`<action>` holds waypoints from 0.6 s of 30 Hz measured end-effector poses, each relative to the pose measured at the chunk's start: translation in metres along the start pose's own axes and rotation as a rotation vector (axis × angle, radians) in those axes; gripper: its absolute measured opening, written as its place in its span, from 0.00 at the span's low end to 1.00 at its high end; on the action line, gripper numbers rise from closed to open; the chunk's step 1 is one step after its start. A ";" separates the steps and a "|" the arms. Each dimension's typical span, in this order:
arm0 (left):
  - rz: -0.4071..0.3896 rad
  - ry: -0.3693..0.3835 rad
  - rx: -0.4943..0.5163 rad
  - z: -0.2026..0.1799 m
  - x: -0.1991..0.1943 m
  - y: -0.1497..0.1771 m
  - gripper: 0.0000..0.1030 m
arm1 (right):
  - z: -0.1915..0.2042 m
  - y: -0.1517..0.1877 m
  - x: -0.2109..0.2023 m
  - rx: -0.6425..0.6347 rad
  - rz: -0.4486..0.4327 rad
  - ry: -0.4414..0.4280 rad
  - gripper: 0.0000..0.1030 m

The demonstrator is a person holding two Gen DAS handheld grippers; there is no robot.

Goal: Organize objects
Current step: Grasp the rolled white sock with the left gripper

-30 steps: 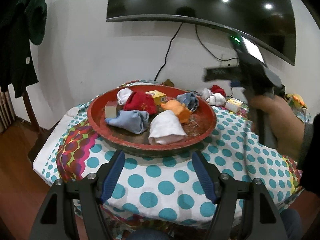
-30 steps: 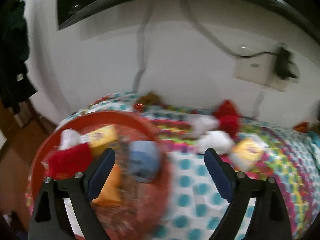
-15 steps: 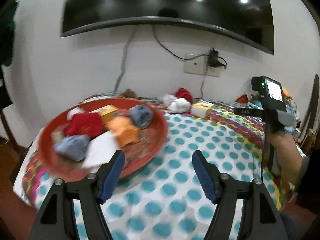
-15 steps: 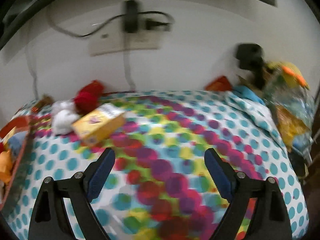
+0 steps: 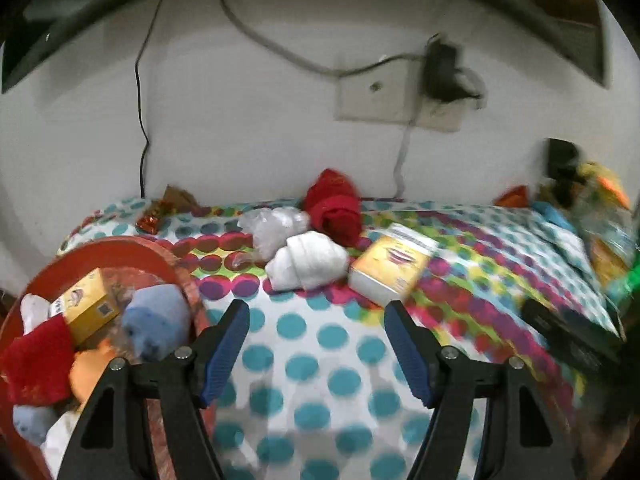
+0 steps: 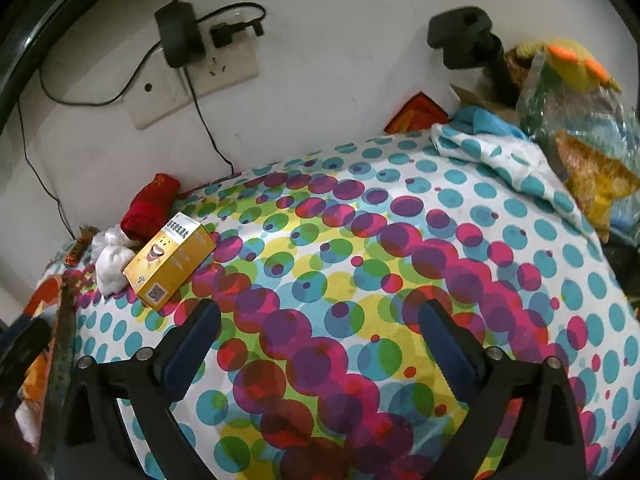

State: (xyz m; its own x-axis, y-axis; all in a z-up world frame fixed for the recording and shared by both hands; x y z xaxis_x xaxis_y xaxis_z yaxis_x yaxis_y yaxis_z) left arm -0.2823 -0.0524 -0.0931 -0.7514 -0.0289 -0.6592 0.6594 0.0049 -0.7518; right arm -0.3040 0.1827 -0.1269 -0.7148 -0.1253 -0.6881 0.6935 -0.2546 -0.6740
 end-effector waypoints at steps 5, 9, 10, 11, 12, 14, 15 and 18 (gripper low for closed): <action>0.043 -0.056 -0.068 0.003 0.041 -0.013 0.70 | 0.002 0.000 -0.001 0.000 0.000 -0.020 0.97; 0.072 -0.105 -0.079 0.001 0.070 -0.019 0.70 | 0.000 -0.001 -0.003 0.017 -0.011 -0.036 0.97; 0.072 -0.118 -0.079 0.001 0.075 -0.020 0.70 | 0.000 -0.002 -0.004 0.018 -0.014 -0.038 0.97; 0.077 -0.127 -0.082 0.002 0.079 -0.021 0.70 | 0.001 -0.002 -0.005 0.018 -0.019 -0.043 0.97; 0.087 -0.137 -0.091 0.003 0.084 -0.020 0.70 | 0.001 -0.003 -0.005 0.017 -0.021 -0.045 0.97; 0.100 -0.147 -0.109 0.006 0.093 -0.019 0.70 | 0.002 -0.003 -0.005 0.015 -0.022 -0.045 0.97; 0.101 -0.160 -0.112 0.008 0.096 -0.018 0.70 | 0.002 -0.003 -0.005 0.015 -0.021 -0.047 0.97; 0.111 -0.173 -0.122 0.009 0.101 -0.018 0.69 | 0.002 -0.004 -0.007 0.013 -0.033 -0.047 0.98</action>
State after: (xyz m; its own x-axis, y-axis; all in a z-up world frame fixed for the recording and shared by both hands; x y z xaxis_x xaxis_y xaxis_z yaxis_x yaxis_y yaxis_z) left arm -0.3702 -0.0646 -0.1459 -0.6518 -0.1919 -0.7337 0.7223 0.1379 -0.6777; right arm -0.3013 0.1825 -0.1187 -0.7411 -0.1614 -0.6517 0.6682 -0.2721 -0.6924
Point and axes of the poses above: each gripper's, at about its wrist camera, not at the fingertips, and x roughly the way its jaws point, z to its left, y to its underside, the point moved 8 cm from there along x, roughly the way its jaws point, and after that the axes turned 3 degrees about x, right-handed, at the moved point
